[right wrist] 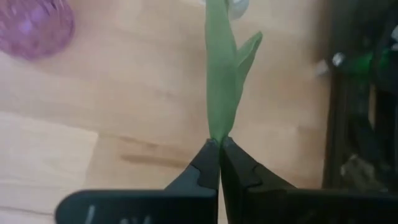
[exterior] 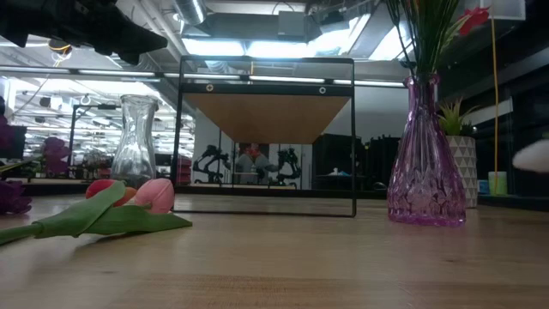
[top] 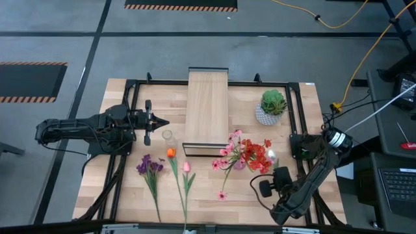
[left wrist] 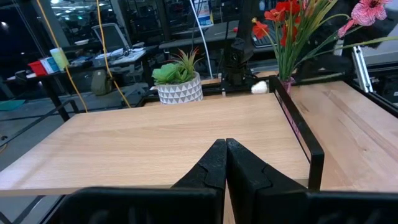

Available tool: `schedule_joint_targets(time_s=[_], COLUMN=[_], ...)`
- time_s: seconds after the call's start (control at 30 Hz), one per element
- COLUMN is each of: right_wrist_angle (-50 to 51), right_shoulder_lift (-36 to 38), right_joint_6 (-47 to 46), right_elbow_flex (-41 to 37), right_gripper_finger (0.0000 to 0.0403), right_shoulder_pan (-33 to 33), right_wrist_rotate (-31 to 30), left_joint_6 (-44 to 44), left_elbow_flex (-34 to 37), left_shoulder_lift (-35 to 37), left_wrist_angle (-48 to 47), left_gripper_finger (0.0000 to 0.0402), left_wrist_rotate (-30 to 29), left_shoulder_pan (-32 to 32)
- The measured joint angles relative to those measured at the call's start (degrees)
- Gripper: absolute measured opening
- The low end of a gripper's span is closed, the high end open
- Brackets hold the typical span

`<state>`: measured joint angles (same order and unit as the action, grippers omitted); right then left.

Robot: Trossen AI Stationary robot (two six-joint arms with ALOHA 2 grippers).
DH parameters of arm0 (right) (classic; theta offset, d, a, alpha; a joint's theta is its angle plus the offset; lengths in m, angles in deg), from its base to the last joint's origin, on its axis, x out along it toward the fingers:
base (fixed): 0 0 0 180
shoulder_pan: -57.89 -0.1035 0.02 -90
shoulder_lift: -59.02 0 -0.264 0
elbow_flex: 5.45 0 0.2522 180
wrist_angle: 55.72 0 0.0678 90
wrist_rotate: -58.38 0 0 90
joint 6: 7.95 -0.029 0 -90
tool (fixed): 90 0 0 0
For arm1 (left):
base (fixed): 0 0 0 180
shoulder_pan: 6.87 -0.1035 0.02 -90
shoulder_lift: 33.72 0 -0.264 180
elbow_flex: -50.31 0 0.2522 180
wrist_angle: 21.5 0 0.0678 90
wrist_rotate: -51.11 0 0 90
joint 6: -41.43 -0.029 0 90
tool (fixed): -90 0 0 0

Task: Pick and place flowers into a vace then onto a shelf
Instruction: Put the white tulip into the purple vase

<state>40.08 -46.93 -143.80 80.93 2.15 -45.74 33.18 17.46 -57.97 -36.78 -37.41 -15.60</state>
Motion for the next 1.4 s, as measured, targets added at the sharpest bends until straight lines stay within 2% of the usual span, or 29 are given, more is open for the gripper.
schedule_joint_targets(time_s=[0.17, 0.37, 0.53, 0.67, 0.83, 1.0, 1.07, 1.23, 1.4], right_wrist_angle=[3.8, 8.1, 8.0, 8.0, 7.9, 8.0, 8.0, 8.0, 8.0], right_shoulder_lift=[2.9, 5.6, 7.9, 8.3, 8.3, 8.3, 8.3, 8.3, 8.4], right_joint_6=[0.1, 0.2, -0.4, -2.0, -2.3, -1.9, -1.3, 0.3, 5.7], right_elbow_flex=[0.1, 0.1, -1.5, -2.9, -4.4, -5.7, -5.9, -5.9, -5.9], right_gripper_finger=[0.0000, 0.0000, 0.0000, 0.0000, 0.0000, 0.0000, 0.0000, 0.0000, 0.0000], right_shoulder_pan=[-1.2, -1.6, -2.6, -2.5, -0.2, 1.2, 1.9, 4.4, 8.4], right_wrist_rotate=[-6.4, -9.6, -20.4, -21.8, -22.6, -35.0, -38.2, -40.7, -44.3], left_joint_6=[0.0, 0.0, 0.0, 0.0, 0.0, 0.0, 0.0, 0.0, 0.0], left_elbow_flex=[0.0, 0.0, 0.0, 0.0, 0.0, 0.0, 0.0, 0.0, 0.0], left_shoulder_lift=[0.0, 0.0, 0.0, 0.0, 0.0, 0.0, 0.0, 0.0, 0.0], left_wrist_angle=[0.0, 0.0, 0.0, 0.0, 0.0, 0.0, 0.0, 0.0, 0.0], left_gripper_finger=[0.0004, 0.0004, 0.0004, 0.0004, 0.0004, 0.0004, 0.0004, 0.0004, 0.0004], left_wrist_rotate=[0.0, 0.0, 0.0, 0.0, 0.0, 0.0, 0.0, 0.0, 0.0], left_shoulder_pan=[0.0, 0.0, 0.0, 0.0, 0.0, 0.0, 0.0, 0.0, 0.0])
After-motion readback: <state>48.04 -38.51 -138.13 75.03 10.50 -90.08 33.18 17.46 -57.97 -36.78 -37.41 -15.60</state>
